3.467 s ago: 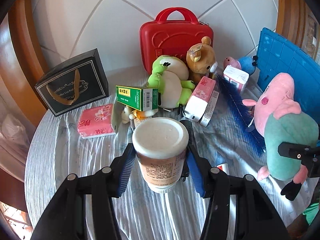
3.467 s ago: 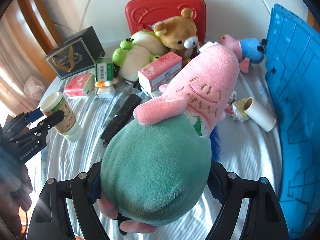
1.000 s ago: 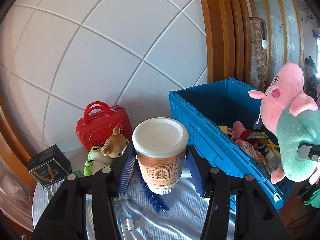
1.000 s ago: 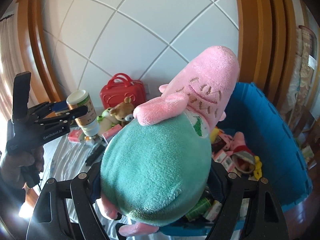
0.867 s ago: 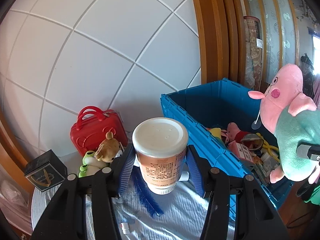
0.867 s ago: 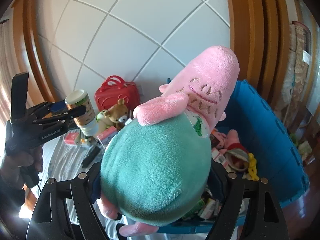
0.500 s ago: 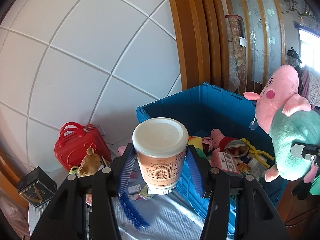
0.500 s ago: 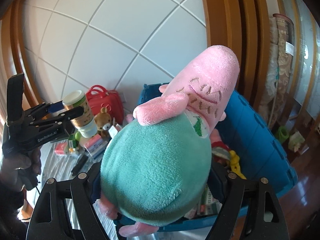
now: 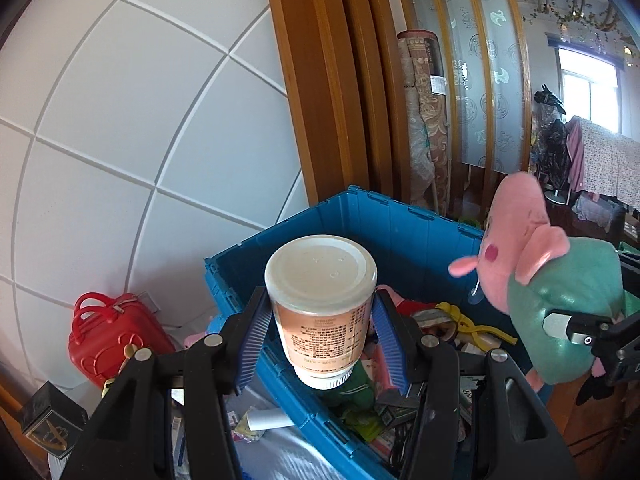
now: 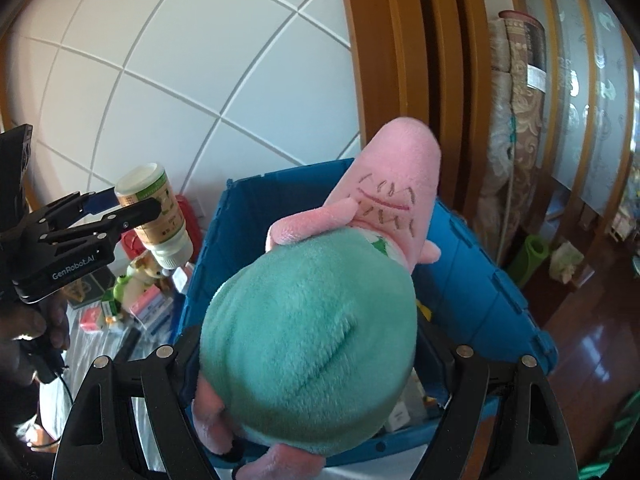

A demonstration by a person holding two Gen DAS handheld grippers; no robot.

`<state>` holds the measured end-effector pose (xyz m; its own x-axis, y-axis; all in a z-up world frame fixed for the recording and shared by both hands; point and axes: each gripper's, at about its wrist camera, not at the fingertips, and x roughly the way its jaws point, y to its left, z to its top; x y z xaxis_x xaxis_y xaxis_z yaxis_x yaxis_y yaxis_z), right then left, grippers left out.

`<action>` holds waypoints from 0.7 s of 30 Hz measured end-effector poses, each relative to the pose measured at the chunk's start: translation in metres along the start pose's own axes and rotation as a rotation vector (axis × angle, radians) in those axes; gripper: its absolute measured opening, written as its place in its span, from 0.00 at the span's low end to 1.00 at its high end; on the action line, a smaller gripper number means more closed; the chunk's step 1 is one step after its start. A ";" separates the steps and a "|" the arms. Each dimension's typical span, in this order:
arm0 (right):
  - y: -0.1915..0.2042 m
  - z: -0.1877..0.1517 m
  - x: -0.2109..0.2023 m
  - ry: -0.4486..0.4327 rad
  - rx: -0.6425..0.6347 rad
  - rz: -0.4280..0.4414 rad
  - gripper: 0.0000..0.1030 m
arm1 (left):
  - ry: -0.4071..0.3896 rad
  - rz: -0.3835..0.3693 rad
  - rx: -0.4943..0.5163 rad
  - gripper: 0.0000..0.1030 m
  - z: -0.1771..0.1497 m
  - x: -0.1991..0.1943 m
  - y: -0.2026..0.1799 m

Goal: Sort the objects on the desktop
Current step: 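Open both tools to drop the plush pig and jar into the crate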

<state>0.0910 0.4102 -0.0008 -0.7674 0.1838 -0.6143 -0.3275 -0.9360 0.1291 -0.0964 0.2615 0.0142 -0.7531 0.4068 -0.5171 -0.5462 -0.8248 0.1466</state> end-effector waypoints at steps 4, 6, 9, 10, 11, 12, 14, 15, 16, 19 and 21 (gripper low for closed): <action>-0.015 0.000 0.013 0.022 0.018 -0.020 0.79 | 0.007 -0.030 0.012 0.50 0.009 0.017 -0.012; -0.021 0.000 0.019 0.032 0.027 -0.026 0.77 | 0.009 -0.040 0.023 0.50 0.012 0.022 -0.018; -0.025 -0.001 0.027 0.047 0.034 -0.033 0.71 | 0.012 -0.055 0.030 0.50 0.017 0.029 -0.024; -0.027 -0.001 0.030 0.050 0.039 -0.036 0.71 | 0.011 -0.059 0.032 0.50 0.018 0.031 -0.026; -0.028 -0.001 0.031 0.051 0.042 -0.036 0.70 | 0.010 -0.062 0.036 0.50 0.020 0.032 -0.028; -0.029 0.001 0.033 0.051 0.041 -0.038 0.70 | 0.009 -0.064 0.038 0.50 0.022 0.034 -0.029; -0.030 0.002 0.035 0.050 0.047 -0.043 0.70 | 0.009 -0.076 0.036 0.50 0.025 0.037 -0.029; -0.031 0.003 0.036 0.047 0.052 -0.043 0.77 | 0.014 -0.090 0.035 0.50 0.027 0.039 -0.030; -0.032 0.005 0.036 0.045 0.055 -0.045 0.84 | 0.025 -0.104 0.033 0.50 0.028 0.043 -0.030; -0.035 0.007 0.036 0.025 0.064 -0.047 0.99 | 0.029 -0.112 0.016 0.78 0.030 0.046 -0.029; -0.033 0.009 0.036 0.021 0.058 -0.049 0.99 | 0.013 -0.106 0.000 0.88 0.031 0.045 -0.026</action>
<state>0.0692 0.4505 -0.0204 -0.7384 0.2218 -0.6369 -0.3960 -0.9070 0.1433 -0.1273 0.3136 0.0134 -0.6863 0.4870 -0.5402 -0.6226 -0.7774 0.0901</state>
